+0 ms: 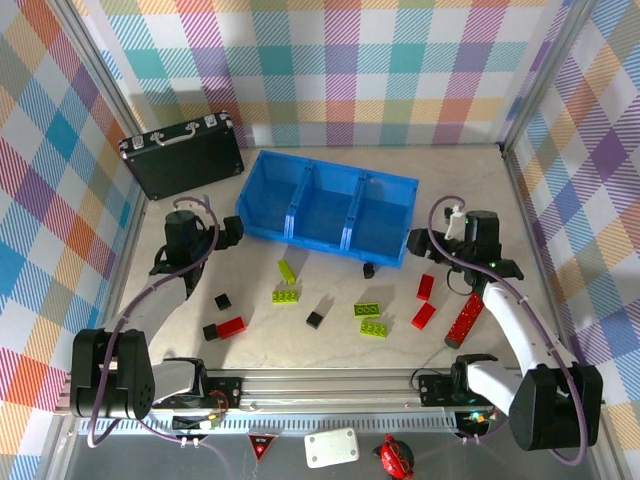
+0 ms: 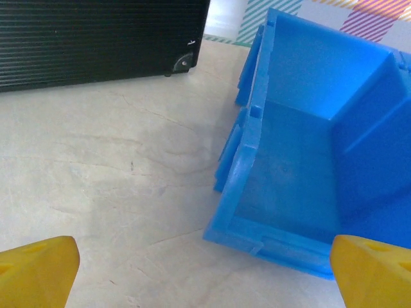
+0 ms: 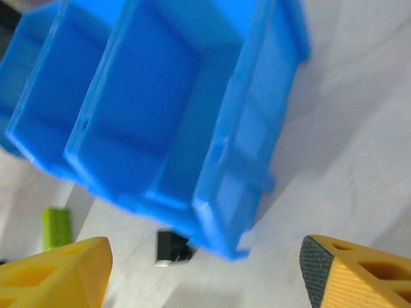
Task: Sort the legos into containers by color
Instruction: Rotate the container at the top-center of the table.
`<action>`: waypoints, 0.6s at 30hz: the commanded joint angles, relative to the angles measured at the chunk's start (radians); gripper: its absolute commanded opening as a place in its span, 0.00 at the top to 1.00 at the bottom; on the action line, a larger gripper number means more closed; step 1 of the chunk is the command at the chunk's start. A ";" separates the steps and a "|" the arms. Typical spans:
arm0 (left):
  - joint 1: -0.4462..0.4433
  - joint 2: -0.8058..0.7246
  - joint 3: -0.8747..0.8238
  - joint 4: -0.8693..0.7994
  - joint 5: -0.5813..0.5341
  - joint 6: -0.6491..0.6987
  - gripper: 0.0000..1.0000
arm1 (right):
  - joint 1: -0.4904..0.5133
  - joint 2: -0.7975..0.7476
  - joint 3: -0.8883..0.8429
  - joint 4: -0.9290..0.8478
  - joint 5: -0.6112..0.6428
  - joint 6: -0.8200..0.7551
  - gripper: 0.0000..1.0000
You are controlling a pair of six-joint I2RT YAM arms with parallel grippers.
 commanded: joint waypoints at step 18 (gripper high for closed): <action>-0.250 0.045 0.218 -0.802 0.014 -0.257 0.05 | 0.334 0.263 0.081 -0.072 -0.155 0.150 0.15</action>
